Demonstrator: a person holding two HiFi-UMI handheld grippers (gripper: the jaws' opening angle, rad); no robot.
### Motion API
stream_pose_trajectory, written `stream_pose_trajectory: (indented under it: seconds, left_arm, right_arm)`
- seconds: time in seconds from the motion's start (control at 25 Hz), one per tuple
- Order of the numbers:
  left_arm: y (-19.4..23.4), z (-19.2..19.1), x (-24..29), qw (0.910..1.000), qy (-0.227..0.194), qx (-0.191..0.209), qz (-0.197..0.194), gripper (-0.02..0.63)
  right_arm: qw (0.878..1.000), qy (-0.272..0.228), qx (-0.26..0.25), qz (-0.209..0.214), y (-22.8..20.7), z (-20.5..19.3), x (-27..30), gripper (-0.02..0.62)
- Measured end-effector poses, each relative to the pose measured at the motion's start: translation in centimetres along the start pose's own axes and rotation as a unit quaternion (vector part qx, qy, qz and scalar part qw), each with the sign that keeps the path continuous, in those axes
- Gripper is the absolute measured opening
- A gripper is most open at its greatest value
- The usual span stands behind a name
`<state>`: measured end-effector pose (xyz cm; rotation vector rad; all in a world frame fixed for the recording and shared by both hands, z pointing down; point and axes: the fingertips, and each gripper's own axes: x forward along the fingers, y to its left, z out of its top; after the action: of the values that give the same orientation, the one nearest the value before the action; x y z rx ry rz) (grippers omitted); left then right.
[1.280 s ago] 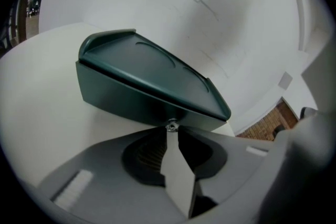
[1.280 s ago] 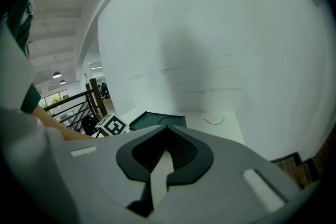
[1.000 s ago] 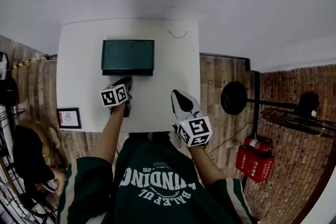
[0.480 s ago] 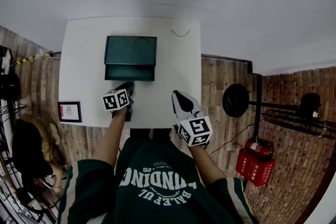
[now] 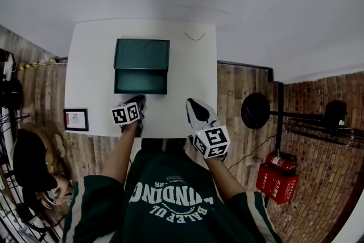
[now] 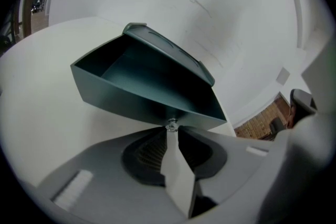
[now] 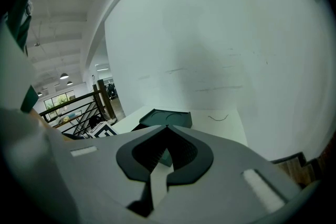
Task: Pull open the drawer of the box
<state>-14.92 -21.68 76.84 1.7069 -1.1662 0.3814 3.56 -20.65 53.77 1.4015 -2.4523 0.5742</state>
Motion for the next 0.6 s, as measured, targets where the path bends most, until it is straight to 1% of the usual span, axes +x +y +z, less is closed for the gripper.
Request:
stream_pose_trajectory:
  seconds: [0.28, 0.4, 0.44, 0.52, 0.6]
  left_arm:
    - [0.3, -1.3, -0.6, 1.0000, 0.001, 0.000, 0.003, 0.123]
    - [0.3, -1.4, -0.6, 0.9999, 0.003, 0.009, 0.003, 0.124]
    - [0.3, -1.5, -0.8, 0.9998, 0.006, 0.016, 0.005, 0.124]
    - [0.3, -1.7, -1.7, 0.9989, 0.008, 0.043, 0.017, 0.124]
    - [0.0, -1.1, -3.0, 0.9970, -0.006, 0.073, 0.024, 0.124]
  right_arm:
    - [1.000, 0.000, -0.005, 0.009, 0.7, -0.2, -0.2, 0.002]
    - [1.000, -0.001, -0.007, 0.012, 0.8, -0.3, 0.0, 0.002]
    - [1.000, -0.002, -0.008, 0.013, 0.9, -0.2, 0.0, 0.002]
    - [1.000, -0.005, -0.011, 0.014, 1.0, 0.0, 0.2, 0.002]
    - [1.000, -0.010, -0.014, 0.017, 1.2, 0.4, 0.6, 0.002]
